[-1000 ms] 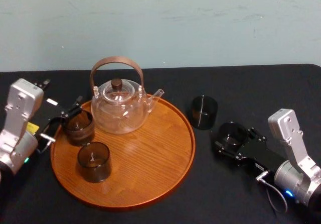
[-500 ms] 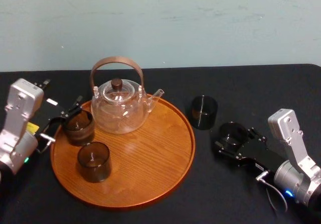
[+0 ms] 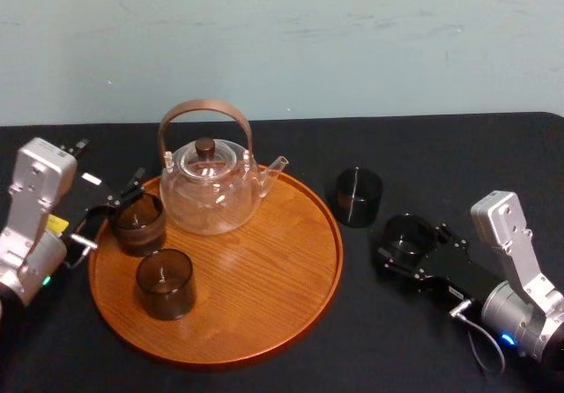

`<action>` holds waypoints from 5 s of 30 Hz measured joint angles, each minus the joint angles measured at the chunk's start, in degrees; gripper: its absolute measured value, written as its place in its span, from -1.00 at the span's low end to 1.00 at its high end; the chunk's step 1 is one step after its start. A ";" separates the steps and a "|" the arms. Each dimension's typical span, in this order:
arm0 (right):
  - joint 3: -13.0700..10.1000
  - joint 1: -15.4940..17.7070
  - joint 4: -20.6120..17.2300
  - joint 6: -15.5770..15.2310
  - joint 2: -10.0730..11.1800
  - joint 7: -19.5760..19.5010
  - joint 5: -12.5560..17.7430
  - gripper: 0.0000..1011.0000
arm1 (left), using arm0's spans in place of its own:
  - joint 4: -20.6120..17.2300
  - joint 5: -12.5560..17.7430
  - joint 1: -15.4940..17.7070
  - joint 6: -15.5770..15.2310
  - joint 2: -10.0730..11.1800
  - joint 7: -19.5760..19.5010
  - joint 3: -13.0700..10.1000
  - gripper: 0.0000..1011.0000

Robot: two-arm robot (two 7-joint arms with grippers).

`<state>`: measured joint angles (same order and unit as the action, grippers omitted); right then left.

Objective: Pick up the glass from the table and place it on the tray.

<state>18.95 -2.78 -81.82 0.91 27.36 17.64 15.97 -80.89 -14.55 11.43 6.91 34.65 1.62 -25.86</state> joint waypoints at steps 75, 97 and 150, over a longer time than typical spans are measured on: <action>-3.35 3.77 -9.04 -1.38 0.45 4.65 1.27 0.81 | 0.00 0.00 0.00 0.00 0.00 0.00 0.00 0.98; 5.37 -1.75 -9.47 -3.75 -2.69 8.52 -1.74 0.81 | 0.00 0.00 0.00 0.00 0.00 0.00 0.00 0.98; 14.17 -9.07 1.17 -4.21 -8.26 11.73 -2.66 0.81 | -0.01 0.00 0.00 0.00 0.00 0.00 0.00 0.98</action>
<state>33.12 -11.85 -80.65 -3.31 19.10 29.37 13.32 -80.90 -14.55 11.43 6.91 34.64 1.62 -25.86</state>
